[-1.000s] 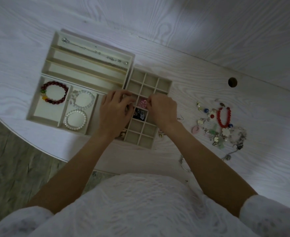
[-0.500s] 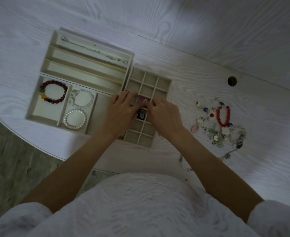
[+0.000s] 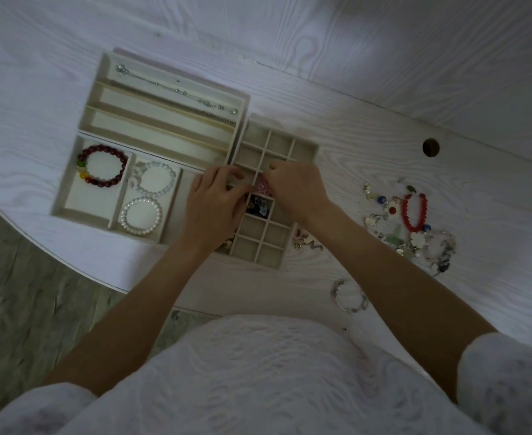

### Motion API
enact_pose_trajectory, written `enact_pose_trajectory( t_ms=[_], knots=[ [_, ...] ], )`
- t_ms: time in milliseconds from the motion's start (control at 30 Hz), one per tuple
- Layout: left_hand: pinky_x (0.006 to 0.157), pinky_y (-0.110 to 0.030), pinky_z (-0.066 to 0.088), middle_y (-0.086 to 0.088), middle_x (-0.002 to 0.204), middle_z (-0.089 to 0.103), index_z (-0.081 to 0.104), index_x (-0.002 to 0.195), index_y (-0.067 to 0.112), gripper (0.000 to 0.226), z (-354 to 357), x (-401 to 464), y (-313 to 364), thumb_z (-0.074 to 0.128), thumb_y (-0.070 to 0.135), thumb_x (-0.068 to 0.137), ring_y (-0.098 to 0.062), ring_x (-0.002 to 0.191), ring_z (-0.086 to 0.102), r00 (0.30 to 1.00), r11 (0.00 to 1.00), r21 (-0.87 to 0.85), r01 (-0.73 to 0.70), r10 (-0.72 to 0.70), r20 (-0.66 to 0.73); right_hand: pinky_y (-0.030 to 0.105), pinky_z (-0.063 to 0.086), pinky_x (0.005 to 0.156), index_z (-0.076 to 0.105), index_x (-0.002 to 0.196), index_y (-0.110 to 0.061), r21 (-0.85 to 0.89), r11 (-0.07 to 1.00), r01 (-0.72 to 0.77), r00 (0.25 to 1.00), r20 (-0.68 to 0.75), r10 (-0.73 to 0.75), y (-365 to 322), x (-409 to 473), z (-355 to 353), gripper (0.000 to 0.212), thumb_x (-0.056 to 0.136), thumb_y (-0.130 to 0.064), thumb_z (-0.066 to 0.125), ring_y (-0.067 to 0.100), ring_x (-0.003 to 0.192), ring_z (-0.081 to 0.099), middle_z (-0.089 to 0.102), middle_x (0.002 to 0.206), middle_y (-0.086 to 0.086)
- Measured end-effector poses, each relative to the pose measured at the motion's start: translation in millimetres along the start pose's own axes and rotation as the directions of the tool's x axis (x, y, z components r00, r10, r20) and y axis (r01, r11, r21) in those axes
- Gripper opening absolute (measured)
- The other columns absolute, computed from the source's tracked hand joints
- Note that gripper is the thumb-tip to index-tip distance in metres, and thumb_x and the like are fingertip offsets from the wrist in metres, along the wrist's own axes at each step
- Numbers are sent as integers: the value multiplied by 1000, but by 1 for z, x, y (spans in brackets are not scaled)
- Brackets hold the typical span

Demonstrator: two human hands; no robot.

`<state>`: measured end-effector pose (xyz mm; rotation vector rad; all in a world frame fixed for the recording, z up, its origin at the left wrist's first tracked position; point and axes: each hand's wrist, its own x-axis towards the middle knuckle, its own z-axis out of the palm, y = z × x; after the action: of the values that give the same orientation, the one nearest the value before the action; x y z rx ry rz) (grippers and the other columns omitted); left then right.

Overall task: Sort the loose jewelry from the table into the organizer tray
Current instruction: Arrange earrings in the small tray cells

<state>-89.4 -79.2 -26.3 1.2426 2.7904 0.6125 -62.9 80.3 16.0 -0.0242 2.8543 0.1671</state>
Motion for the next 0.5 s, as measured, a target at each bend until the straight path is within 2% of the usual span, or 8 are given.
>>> enact_pose_trajectory(
  t_ms=[67,100,167,300,500],
  knots=[
    [77,-35,34,-10,107,62,70,100,17,28,0,-1,-1,50,17,80,-26,100,47,1000,1000,8,-5,5,16,22,32,49,66,74,-12,-25,993,113,990,85,-110,3,5,2,5,79,-8,67,18,61,60,60,73,1],
    [77,-36,34,-10,107,61,70,100,17,28,0,-1,0,50,17,80,-26,100,47,999,1000,20,-15,14,30,26,37,54,66,87,-9,-38,988,147,980,144,-140,5,6,2,12,89,-8,54,21,73,62,61,85,3],
    [78,-36,34,-10,108,61,70,100,18,27,0,1,0,52,17,80,-27,100,48,998,998,48,-34,31,54,28,38,59,63,96,-6,-32,976,214,966,153,-207,11,11,-4,20,94,-7,44,24,83,63,61,95,5],
    [77,-36,33,-10,106,61,71,99,19,27,-2,3,-1,50,18,81,-27,98,49,998,999,28,-31,30,63,28,35,55,61,97,-7,-35,961,274,957,111,-269,15,16,1,18,97,-10,43,24,78,62,60,98,6],
    [76,-36,37,-1,105,66,72,98,17,32,0,1,0,45,19,81,-28,97,54,997,997,-61,36,-32,75,29,38,56,57,99,-10,115,980,160,983,72,-169,20,14,11,18,98,-16,41,20,72,58,62,93,4]
  ],
)
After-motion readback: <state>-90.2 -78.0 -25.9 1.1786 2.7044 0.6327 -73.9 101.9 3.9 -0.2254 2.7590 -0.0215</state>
